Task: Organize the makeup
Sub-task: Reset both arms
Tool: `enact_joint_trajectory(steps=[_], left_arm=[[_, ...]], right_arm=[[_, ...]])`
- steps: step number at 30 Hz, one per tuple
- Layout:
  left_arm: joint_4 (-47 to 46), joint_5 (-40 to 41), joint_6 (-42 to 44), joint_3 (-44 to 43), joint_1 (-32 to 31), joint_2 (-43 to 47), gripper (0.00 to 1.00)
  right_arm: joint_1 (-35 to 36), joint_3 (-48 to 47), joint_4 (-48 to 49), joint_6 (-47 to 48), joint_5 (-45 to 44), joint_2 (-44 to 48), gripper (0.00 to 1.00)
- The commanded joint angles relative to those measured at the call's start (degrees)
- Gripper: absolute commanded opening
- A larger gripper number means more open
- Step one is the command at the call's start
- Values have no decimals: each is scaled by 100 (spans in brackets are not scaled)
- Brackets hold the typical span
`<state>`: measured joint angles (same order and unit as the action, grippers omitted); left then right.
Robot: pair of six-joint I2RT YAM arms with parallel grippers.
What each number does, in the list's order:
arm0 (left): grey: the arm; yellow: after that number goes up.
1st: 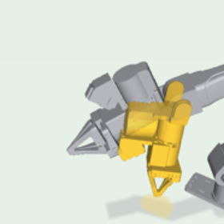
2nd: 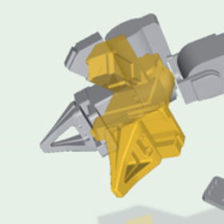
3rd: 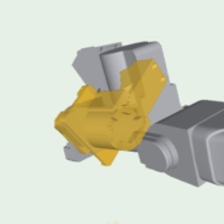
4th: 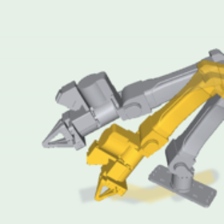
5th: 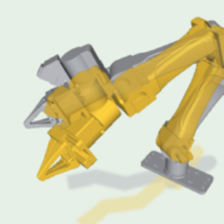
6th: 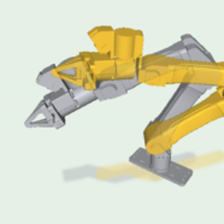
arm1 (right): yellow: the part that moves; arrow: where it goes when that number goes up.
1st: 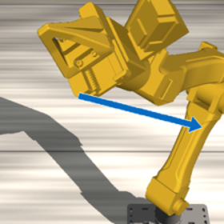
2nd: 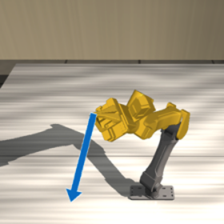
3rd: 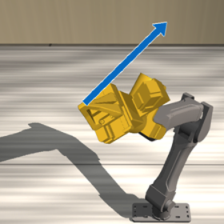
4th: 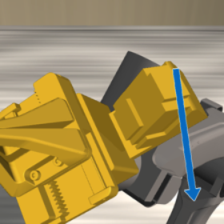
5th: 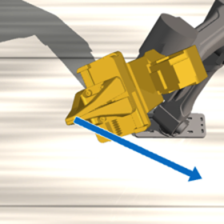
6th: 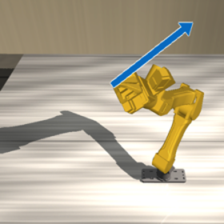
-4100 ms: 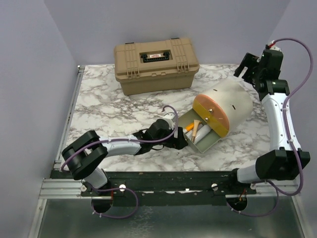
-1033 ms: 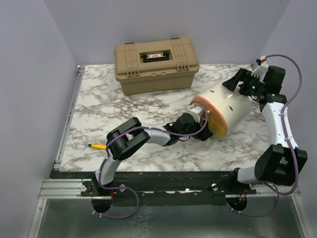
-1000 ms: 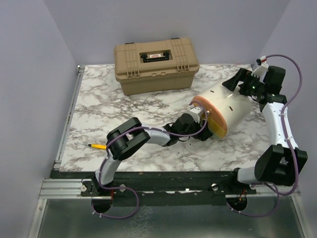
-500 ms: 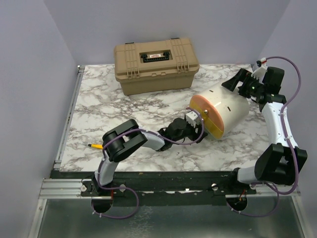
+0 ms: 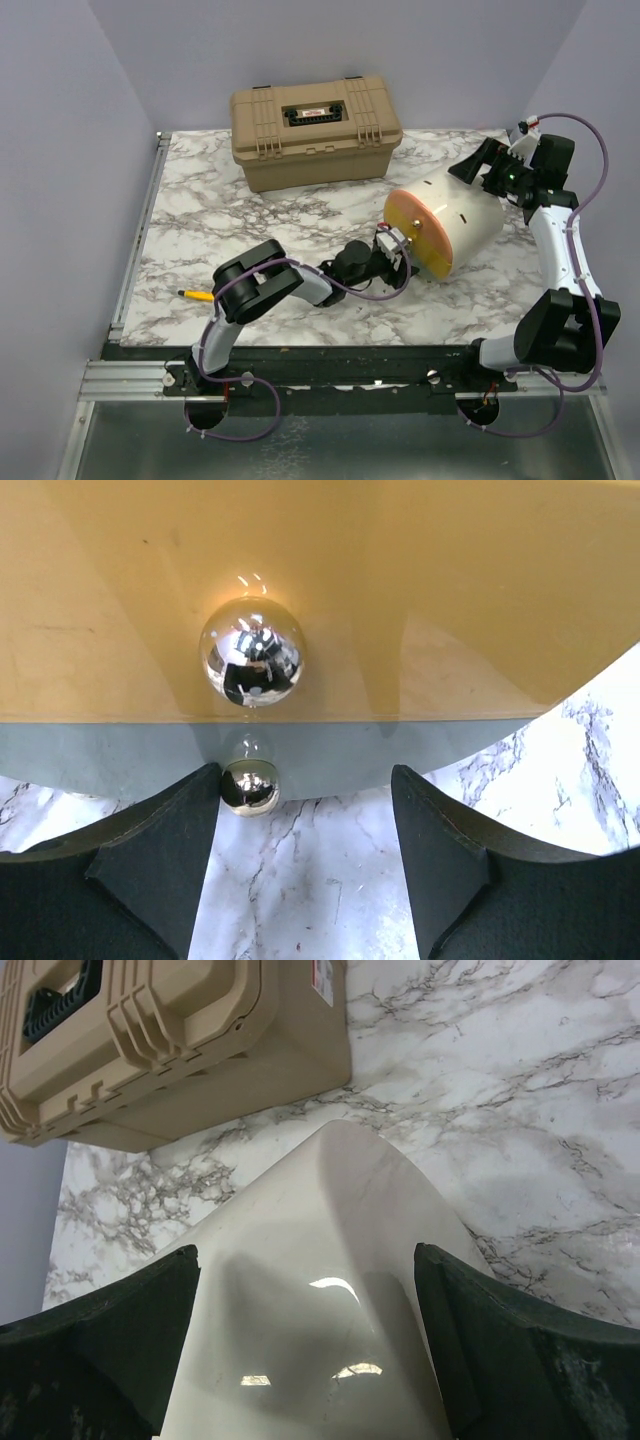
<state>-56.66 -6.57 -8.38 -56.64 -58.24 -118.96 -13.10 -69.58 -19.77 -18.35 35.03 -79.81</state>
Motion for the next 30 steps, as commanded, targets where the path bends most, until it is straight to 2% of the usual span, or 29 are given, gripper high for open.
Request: enact_joint_trajectory(steps=[1,5,11,16,19,22,25,30], left_arm=[[-1066,-370,155,180,-38,386,70],[-1074,-345,139,747,-45,835,72],[-1031,-185,90,1374,-43,1381,74],[-941,159,-34,1823,-36,1845,76],[-599,572,-107,2109,5,2399,78],[272,1147,-172,2337,125,3266,84],[1468,1927,-125,2367,231,4222,99],[3607,2935,-350,1977,632,5603,99]], right_arm=[[190,67,-791,-319,195,-71,95],[185,-433,-1054,-168,-162,-223,100],[187,-1256,-1226,-9,-717,-557,100],[186,-1603,-1209,180,-1460,-609,100],[185,-1792,-1149,395,-1393,-423,100],[188,-1681,-872,445,-759,-52,100],[185,-1279,-528,286,-179,394,100],[186,-647,-76,22,435,1009,100]])
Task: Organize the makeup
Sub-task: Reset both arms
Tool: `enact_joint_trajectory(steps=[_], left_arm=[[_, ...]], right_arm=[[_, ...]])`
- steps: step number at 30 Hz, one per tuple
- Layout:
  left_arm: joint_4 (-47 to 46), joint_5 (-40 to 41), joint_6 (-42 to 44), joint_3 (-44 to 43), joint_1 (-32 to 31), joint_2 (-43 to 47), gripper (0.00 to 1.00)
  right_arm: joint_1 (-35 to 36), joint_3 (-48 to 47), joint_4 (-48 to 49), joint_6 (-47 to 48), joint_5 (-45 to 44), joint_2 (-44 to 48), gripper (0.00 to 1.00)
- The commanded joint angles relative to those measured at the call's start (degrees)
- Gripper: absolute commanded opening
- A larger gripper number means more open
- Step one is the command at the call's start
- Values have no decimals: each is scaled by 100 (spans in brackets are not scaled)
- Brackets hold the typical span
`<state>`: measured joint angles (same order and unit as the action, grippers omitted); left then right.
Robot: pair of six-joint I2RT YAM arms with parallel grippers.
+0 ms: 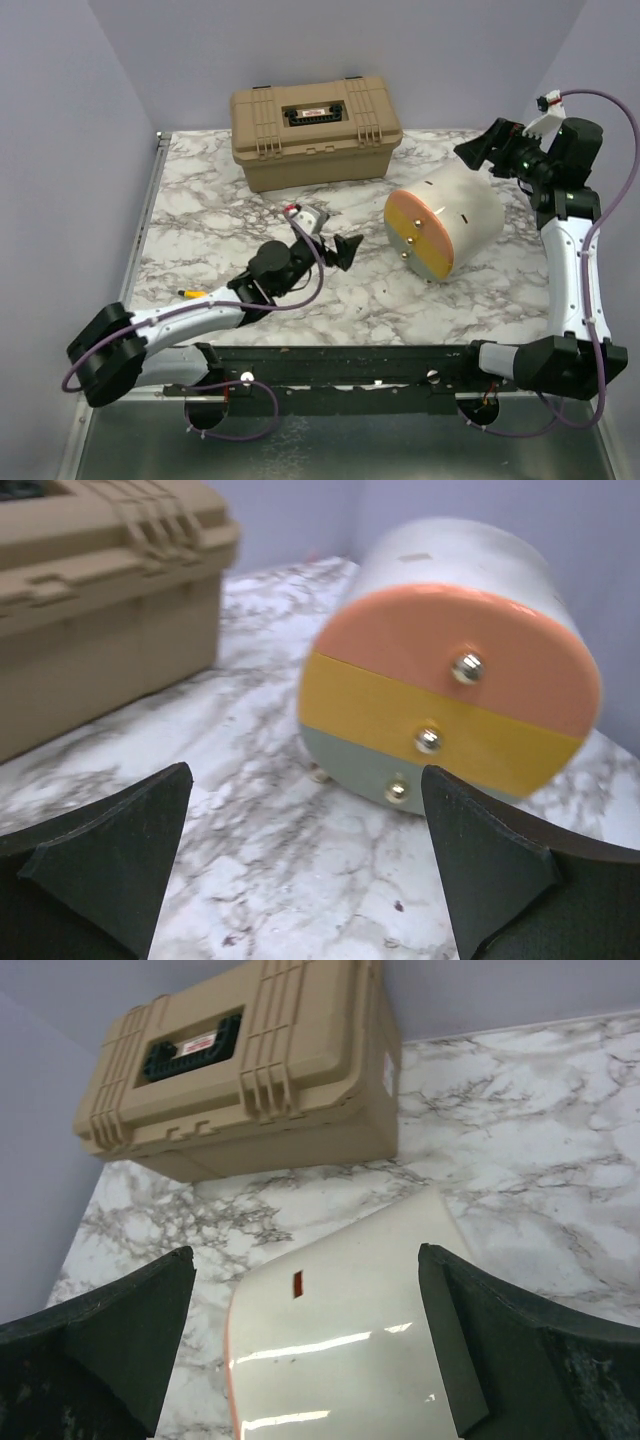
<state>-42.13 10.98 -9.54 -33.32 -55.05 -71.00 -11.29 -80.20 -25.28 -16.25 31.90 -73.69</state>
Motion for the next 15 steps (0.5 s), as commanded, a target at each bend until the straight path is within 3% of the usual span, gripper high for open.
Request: enact_joint_trajectory(steps=[1,6,10,15], left_arm=[[2662,1312,-388,-571,474,982,99],[4799,1416,-1209,-1362,1577,1415,99],[6285,1753,-1466,-2294,2313,1179,99],[6989,2270,-1548,-3268,2726,905,99]], right_arm=[[4,536,578,-212,807,521,100],[6,888,849,-165,859,997,100],[4,877,803,-97,769,1147,100],[4,587,447,-90,586,1100,100]])
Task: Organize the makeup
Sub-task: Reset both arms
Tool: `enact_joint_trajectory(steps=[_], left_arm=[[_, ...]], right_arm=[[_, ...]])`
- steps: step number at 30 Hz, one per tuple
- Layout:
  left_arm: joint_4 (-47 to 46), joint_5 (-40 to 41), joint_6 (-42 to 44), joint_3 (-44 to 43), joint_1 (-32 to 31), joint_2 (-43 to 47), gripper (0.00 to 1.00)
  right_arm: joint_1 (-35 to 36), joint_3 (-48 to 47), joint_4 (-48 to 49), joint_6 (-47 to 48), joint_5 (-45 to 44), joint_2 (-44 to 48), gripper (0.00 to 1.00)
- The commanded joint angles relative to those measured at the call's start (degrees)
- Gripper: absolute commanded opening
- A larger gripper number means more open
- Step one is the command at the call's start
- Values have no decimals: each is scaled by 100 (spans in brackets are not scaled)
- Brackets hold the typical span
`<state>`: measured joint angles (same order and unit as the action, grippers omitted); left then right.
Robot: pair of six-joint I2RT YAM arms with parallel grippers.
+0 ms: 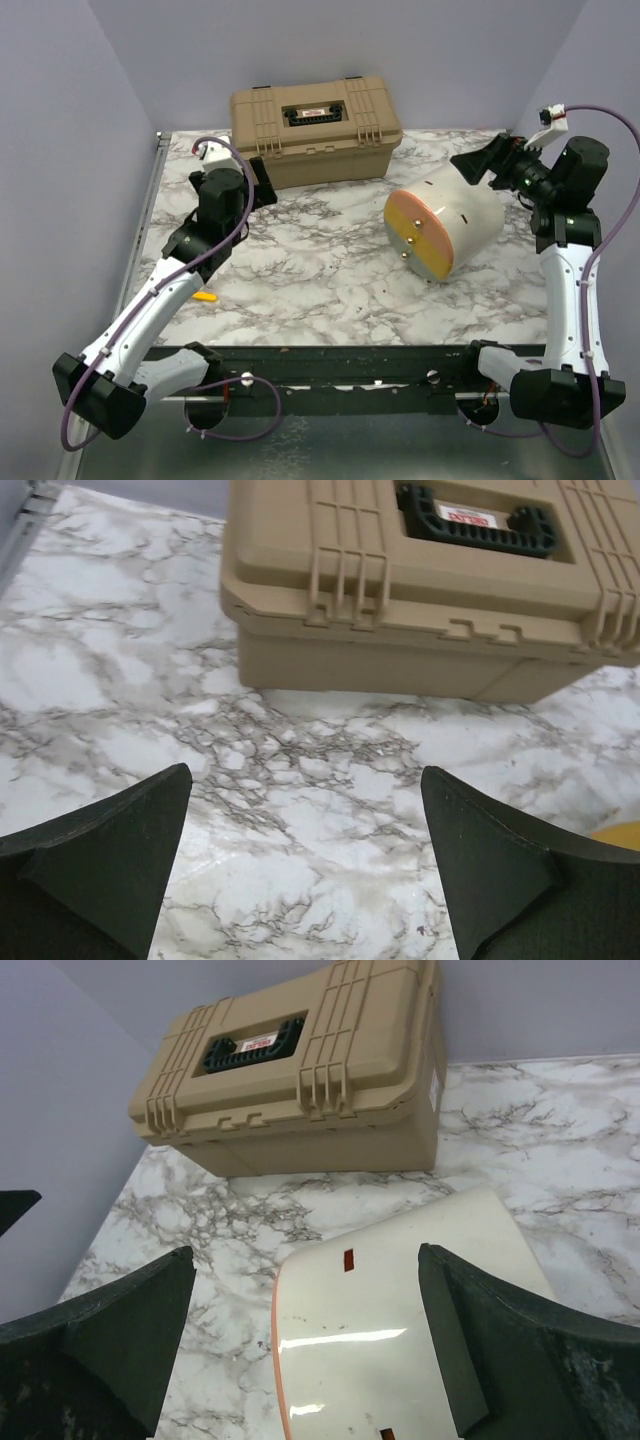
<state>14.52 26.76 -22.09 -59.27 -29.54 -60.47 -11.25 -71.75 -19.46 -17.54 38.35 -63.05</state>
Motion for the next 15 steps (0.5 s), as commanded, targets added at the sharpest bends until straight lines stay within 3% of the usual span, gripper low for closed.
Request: enact_joint_trajectory(steps=[1,15], left_arm=[[1425,886,-413,-821,176,-179,99],[1569,1604,-737,-946,168,22,99]], right_arm=[[0,-331,-214,42,-56,3,100],[6,-513,-422,-129,-106,-179,100]])
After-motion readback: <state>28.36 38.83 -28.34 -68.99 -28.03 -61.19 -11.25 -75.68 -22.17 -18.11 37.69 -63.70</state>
